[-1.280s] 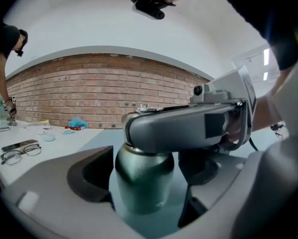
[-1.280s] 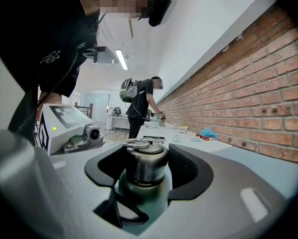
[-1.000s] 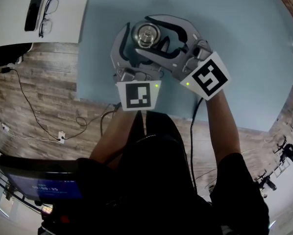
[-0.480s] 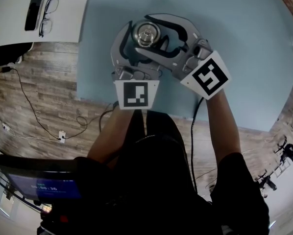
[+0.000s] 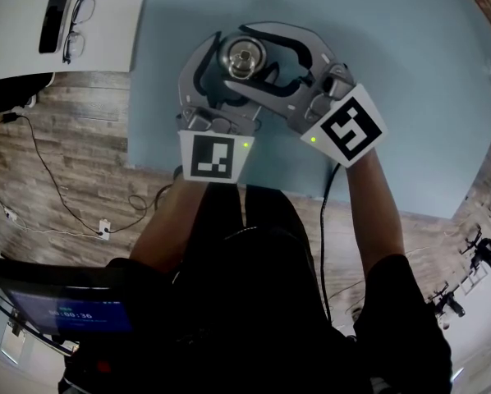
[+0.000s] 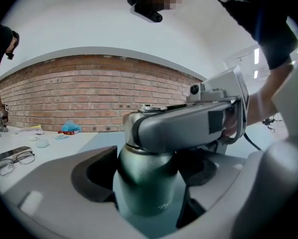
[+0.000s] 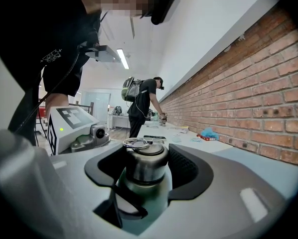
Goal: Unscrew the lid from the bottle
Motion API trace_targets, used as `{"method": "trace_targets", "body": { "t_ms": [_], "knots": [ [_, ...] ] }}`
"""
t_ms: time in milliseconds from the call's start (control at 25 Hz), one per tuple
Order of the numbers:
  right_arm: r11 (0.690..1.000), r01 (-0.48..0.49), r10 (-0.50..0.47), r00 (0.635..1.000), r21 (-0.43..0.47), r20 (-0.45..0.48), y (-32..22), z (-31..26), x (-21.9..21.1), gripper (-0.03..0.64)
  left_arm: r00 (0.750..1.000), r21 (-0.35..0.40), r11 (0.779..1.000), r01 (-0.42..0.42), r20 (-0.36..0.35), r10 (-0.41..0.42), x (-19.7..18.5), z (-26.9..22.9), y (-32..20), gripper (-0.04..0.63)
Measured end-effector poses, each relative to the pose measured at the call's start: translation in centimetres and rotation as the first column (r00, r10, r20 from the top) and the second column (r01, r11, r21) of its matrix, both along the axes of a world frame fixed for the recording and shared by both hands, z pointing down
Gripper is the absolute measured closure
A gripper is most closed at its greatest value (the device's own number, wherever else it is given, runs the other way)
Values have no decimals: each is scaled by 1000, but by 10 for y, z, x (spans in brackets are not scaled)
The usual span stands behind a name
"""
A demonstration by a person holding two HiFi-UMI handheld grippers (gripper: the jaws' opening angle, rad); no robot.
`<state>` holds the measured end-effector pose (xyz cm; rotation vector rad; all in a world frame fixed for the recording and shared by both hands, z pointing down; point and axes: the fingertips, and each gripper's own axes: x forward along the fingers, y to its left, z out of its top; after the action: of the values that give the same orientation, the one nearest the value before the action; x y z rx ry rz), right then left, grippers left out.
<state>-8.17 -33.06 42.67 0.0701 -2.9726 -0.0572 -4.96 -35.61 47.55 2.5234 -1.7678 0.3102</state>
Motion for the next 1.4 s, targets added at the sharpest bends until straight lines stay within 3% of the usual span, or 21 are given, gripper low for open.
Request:
{"method": "trace_targets", "body": {
  "t_ms": [240, 440, 800, 1200, 1400],
  "knots": [
    [1000, 12, -12, 1000, -5, 12, 0, -1, -1, 354, 999, 18, 999, -49, 2, 49, 0, -1, 0, 235],
    [999, 29, -28, 999, -26, 28, -1, 0, -3, 354, 989, 33, 989, -147, -2, 148, 0, -1, 1, 235],
    [996, 78, -77, 997, -43, 30, -1, 2, -10, 354, 934, 6, 934, -356, -9, 356, -2, 6, 5, 235],
    [984, 177, -177, 984, -38, -3, 1, 2, -11, 353, 862, -15, 862, -507, -21, 507, -1, 7, 7, 232],
    [988, 150, -150, 989, -41, 3, 1, 2, -11, 351, 862, -24, 862, -507, -11, 507, -1, 8, 7, 230]
  ]
}}
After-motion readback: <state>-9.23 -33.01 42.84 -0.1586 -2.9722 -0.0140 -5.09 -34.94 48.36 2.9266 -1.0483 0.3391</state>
